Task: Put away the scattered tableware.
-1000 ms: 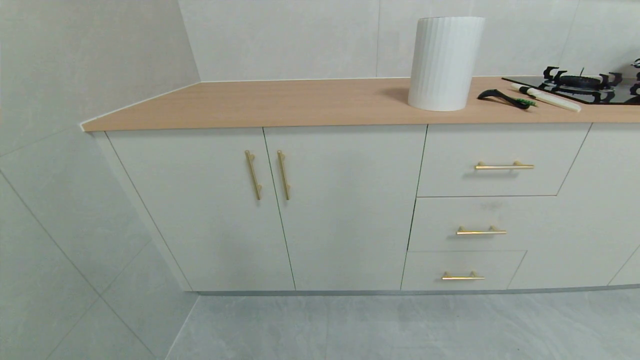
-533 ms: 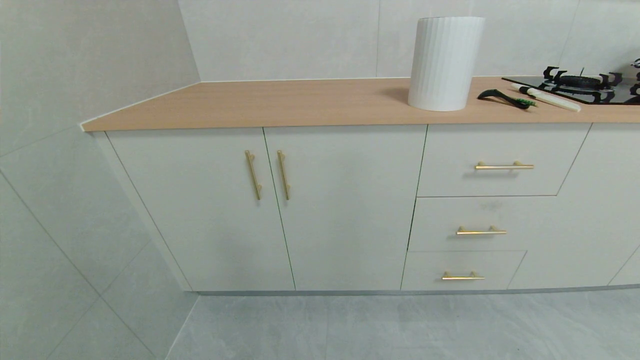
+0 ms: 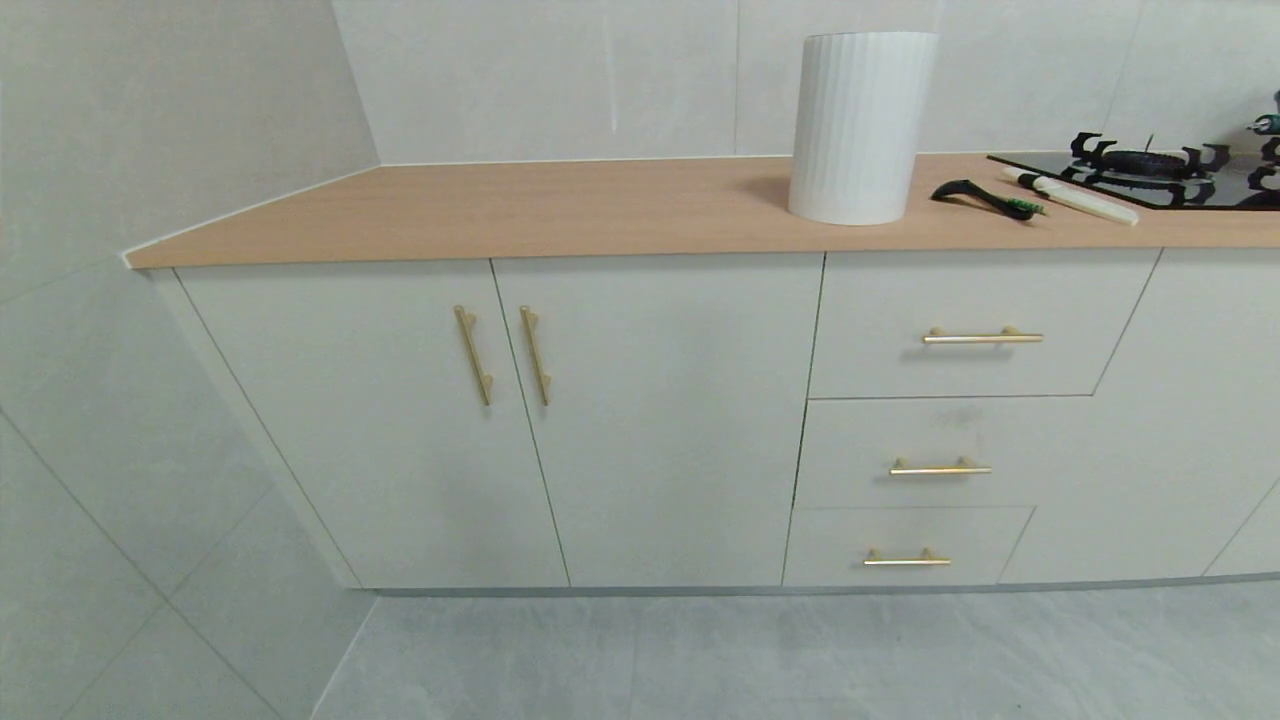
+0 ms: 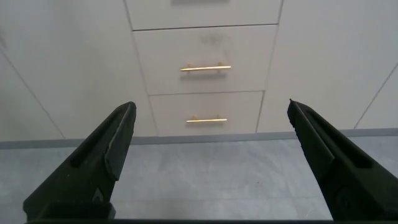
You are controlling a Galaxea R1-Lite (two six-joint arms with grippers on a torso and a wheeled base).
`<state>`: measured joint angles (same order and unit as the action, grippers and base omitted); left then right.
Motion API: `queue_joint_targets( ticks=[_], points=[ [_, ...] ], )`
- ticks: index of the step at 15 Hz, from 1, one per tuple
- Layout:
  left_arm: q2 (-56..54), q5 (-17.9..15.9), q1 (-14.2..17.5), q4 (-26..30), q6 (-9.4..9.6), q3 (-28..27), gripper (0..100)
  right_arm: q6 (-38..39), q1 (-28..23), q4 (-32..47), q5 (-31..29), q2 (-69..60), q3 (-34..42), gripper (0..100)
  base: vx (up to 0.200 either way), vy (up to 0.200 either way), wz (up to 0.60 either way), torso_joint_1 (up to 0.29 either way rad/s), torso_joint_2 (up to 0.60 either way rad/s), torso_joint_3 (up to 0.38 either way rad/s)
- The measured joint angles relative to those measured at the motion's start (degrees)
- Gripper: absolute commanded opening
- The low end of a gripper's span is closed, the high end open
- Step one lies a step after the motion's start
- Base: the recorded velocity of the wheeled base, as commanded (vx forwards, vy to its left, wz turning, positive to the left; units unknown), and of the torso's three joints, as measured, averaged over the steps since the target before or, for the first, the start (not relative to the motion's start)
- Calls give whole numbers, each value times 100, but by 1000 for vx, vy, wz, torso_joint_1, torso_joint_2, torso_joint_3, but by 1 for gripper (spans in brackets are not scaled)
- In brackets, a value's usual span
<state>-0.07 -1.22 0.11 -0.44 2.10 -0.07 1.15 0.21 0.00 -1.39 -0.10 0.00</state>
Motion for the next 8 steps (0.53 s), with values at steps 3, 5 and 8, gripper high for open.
queue_joint_targets(
  ticks=[3, 5, 8],
  points=[
    [0, -1, -4, 0, -5, -2, 100, -2, -5, 0, 0, -1, 0, 100, 0, -133, 0, 3, 0, 2],
    [0, -4, 2, 1, -7, -2, 100, 0, 0, 0, 0, -1, 0, 100, 0, 0, 0, 0, 0, 0],
    [0, 0, -6, 4, -7, -6, 100, -4, -11, 0, 0, -1, 0, 100, 0, 0, 0, 0, 0, 0]
  ],
)
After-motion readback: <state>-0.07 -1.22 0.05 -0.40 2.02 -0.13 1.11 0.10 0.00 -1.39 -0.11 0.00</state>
